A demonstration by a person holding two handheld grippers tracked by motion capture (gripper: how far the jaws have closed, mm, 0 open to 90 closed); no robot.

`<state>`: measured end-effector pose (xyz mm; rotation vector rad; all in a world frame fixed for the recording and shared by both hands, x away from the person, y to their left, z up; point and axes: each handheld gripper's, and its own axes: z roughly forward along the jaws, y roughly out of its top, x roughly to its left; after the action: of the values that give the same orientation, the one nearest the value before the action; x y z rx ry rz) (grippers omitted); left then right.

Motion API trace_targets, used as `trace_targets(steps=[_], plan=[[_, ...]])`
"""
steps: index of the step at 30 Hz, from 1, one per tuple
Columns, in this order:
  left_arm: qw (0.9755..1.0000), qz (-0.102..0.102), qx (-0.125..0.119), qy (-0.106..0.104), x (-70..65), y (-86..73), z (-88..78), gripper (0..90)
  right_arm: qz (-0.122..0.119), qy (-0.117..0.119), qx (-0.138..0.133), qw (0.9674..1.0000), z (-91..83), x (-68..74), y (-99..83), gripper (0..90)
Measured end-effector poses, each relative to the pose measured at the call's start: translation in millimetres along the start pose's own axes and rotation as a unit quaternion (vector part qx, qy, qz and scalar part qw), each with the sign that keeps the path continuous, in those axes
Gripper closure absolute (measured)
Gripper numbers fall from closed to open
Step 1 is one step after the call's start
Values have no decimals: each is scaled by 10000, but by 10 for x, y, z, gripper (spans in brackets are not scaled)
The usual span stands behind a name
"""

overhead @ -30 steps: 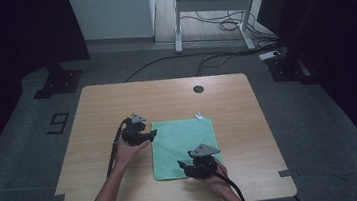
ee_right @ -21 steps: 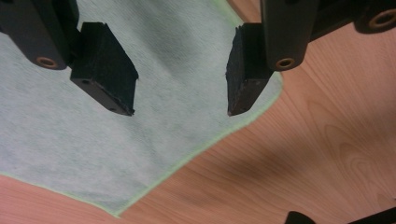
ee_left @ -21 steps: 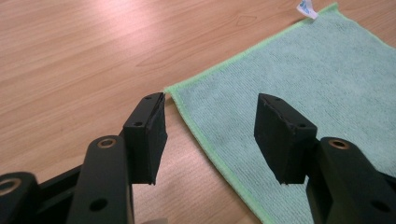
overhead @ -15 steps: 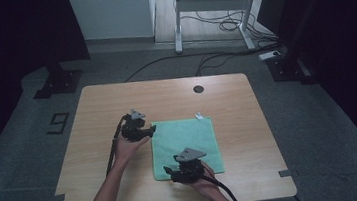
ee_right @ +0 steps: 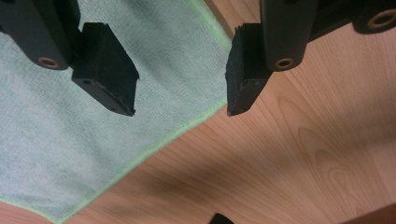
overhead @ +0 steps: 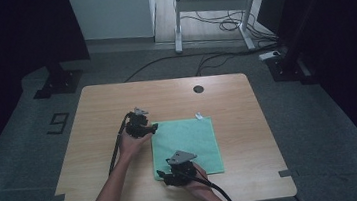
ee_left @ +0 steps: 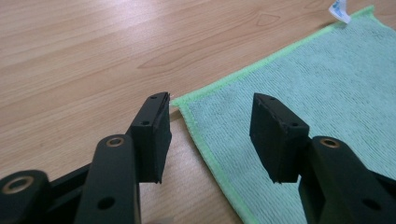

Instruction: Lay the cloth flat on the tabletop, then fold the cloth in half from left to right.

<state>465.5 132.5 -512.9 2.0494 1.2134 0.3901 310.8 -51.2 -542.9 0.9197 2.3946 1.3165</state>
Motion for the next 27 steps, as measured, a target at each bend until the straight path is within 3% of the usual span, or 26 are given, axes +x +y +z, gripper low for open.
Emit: trace_targets(steps=[6, 7, 14, 18, 22, 27], plan=[[10000, -73, 2, 7, 43, -8, 42, 491, 0, 14, -12, 10000, 24, 13, 23, 432], [9999, -165, 9, 6, 61, -12, 79, 495, -4, 14, -3, 10000, 35, 19, 26, 433], [9997, -163, 143, 114, 80, 61, 223, 515, -75, 83, 53, 9999, 81, 70, 27, 437], [9995, -138, 149, 246, 73, 70, 266, 527, -56, 98, 57, 9999, 73, 68, 18, 437], [9983, -276, 304, 425, 116, 42, 328, 541, -35, 91, 58, 9999, 55, 57, -5, 436], [9985, -315, 296, 331, 139, 32, 346, 595, -73, 78, 81, 9999, 42, 72, -24, 436]])
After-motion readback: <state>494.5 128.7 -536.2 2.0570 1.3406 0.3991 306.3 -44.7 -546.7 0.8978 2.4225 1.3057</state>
